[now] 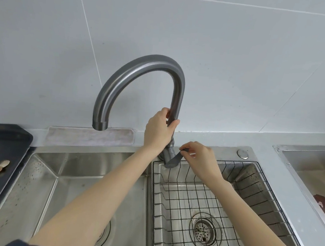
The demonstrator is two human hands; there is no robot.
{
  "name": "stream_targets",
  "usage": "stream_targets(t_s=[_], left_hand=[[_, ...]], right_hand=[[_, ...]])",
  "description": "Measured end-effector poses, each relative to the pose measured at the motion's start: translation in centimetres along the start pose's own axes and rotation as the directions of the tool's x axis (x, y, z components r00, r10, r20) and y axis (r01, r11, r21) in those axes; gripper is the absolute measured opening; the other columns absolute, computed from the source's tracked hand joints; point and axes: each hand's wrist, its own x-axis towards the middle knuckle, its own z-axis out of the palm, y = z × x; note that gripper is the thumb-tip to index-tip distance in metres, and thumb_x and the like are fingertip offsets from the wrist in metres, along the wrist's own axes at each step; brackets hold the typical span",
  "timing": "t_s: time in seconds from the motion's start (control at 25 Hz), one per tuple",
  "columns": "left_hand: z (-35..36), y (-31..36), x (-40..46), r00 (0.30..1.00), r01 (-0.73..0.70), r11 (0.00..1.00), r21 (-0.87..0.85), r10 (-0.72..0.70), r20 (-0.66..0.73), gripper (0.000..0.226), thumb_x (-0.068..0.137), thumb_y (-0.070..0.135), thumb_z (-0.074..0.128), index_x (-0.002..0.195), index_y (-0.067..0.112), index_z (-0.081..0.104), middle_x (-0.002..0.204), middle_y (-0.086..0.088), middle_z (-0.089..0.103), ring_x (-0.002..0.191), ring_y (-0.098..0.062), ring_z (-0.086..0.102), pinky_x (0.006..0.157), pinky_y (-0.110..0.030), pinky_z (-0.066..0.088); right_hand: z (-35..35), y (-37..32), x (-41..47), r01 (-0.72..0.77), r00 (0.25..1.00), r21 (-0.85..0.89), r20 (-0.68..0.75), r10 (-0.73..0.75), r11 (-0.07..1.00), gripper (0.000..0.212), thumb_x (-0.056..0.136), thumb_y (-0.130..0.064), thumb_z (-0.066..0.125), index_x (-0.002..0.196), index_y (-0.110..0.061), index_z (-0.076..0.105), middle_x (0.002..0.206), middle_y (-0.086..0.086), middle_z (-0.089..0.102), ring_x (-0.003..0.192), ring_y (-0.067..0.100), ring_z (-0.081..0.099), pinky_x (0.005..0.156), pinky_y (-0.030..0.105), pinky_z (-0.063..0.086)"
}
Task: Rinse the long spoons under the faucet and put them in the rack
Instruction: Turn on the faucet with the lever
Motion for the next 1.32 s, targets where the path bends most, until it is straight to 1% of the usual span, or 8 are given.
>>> stream_targets(t_s=[0.08, 0.2, 0.36, 0.64, 0.76, 0.88, 1.2, 1.32], left_hand=[[-0.2, 0.0, -0.1, 1.000, 0.004, 1.000, -0.011, -0.004, 0.019, 0.028, 0.087, 0.023, 0.059, 0.110, 0.006, 0.056, 0.110, -0.008, 0.068, 0.098, -0.025, 0.064, 0.083, -0.032, 0.048], [-0.5, 0.0, -0.1, 0.999, -0.021, 0.999, 0.025, 0.020, 0.039, 0.028, 0.088, 0.022, 0.058, 0.111, 0.006, 0.057, 0.111, -0.009, 0.067, 0.099, -0.024, 0.064, 0.080, -0.027, 0.044], [-0.5, 0.0, -0.5, 0.999, -0.038, 0.999, 0.006, 0.038, 0.029, 0.028, 0.088, 0.020, 0.057, 0.114, 0.008, 0.059, 0.111, -0.009, 0.068, 0.098, -0.025, 0.065, 0.088, -0.033, 0.048], [-0.6, 0.1, -0.5, 0.998, -0.046, 0.998, 0.031, 0.045, 0.038, 0.027, 0.089, 0.020, 0.056, 0.113, 0.006, 0.058, 0.111, -0.010, 0.069, 0.096, -0.028, 0.066, 0.091, -0.038, 0.049], [-0.4, -0.1, -0.5, 0.998, -0.054, 0.998, 0.042, 0.052, 0.036, 0.027, 0.090, 0.020, 0.055, 0.112, 0.006, 0.058, 0.108, -0.012, 0.069, 0.095, -0.031, 0.066, 0.090, -0.041, 0.050], [-0.3, -0.1, -0.5, 0.997, -0.066, 0.995, 0.080, 0.063, 0.039, 0.027, 0.091, 0.021, 0.054, 0.112, 0.005, 0.057, 0.107, -0.013, 0.069, 0.096, -0.031, 0.065, 0.088, -0.042, 0.050], [-0.2, -0.2, -0.4, 0.997, -0.068, 0.995, 0.077, 0.066, 0.026, 0.027, 0.091, 0.021, 0.054, 0.113, 0.005, 0.057, 0.107, -0.013, 0.069, 0.096, -0.030, 0.064, 0.087, -0.040, 0.050], [-0.1, -0.2, -0.4, 0.997, -0.069, 0.995, 0.073, 0.067, 0.023, 0.029, 0.090, 0.022, 0.054, 0.115, 0.006, 0.056, 0.107, -0.013, 0.068, 0.096, -0.031, 0.064, 0.089, -0.043, 0.051]], right_hand=[[0.0, 0.1, -0.1, 0.003, 1.000, 0.001, 0.004, -0.003, 1.000, 0.011, 0.085, -0.011, 0.059, 0.091, -0.010, 0.068, 0.095, 0.008, 0.071, 0.084, 0.017, 0.063, 0.085, 0.037, 0.054], [0.0, 0.0, -0.2, 0.004, 1.000, -0.019, -0.002, -0.004, 1.000, 0.011, 0.084, -0.010, 0.059, 0.090, -0.010, 0.069, 0.093, 0.009, 0.072, 0.087, 0.022, 0.065, 0.085, 0.037, 0.053], [-0.1, 0.0, -0.2, 0.026, 1.000, -0.043, 0.006, -0.025, 0.999, 0.011, 0.085, -0.009, 0.059, 0.090, -0.009, 0.069, 0.093, 0.010, 0.072, 0.086, 0.024, 0.066, 0.084, 0.038, 0.053], [0.0, 0.3, -1.1, 0.038, 0.999, -0.023, 0.005, -0.038, 0.999, 0.010, 0.084, -0.007, 0.061, 0.088, -0.006, 0.069, 0.089, 0.012, 0.071, 0.084, 0.026, 0.067, 0.082, 0.043, 0.053], [0.0, 0.2, -1.1, 0.050, 0.999, -0.020, 0.004, -0.050, 0.999, 0.009, 0.083, -0.006, 0.061, 0.087, -0.005, 0.069, 0.087, 0.013, 0.070, 0.083, 0.027, 0.067, 0.082, 0.044, 0.053], [0.0, 0.3, -1.0, 0.057, 0.998, -0.019, 0.007, -0.057, 0.998, 0.009, 0.083, -0.005, 0.060, 0.087, -0.005, 0.069, 0.087, 0.013, 0.070, 0.083, 0.027, 0.067, 0.081, 0.045, 0.052], [0.1, 0.4, -1.1, 0.110, 0.994, -0.039, -0.007, -0.110, 0.993, 0.008, 0.083, -0.005, 0.061, 0.085, -0.004, 0.068, 0.084, 0.013, 0.069, 0.080, 0.029, 0.065, 0.079, 0.047, 0.053], [0.1, 0.4, -1.1, 0.116, 0.993, -0.044, -0.007, -0.117, 0.992, 0.008, 0.083, -0.004, 0.061, 0.086, -0.003, 0.068, 0.084, 0.013, 0.069, 0.079, 0.030, 0.065, 0.078, 0.047, 0.053]])
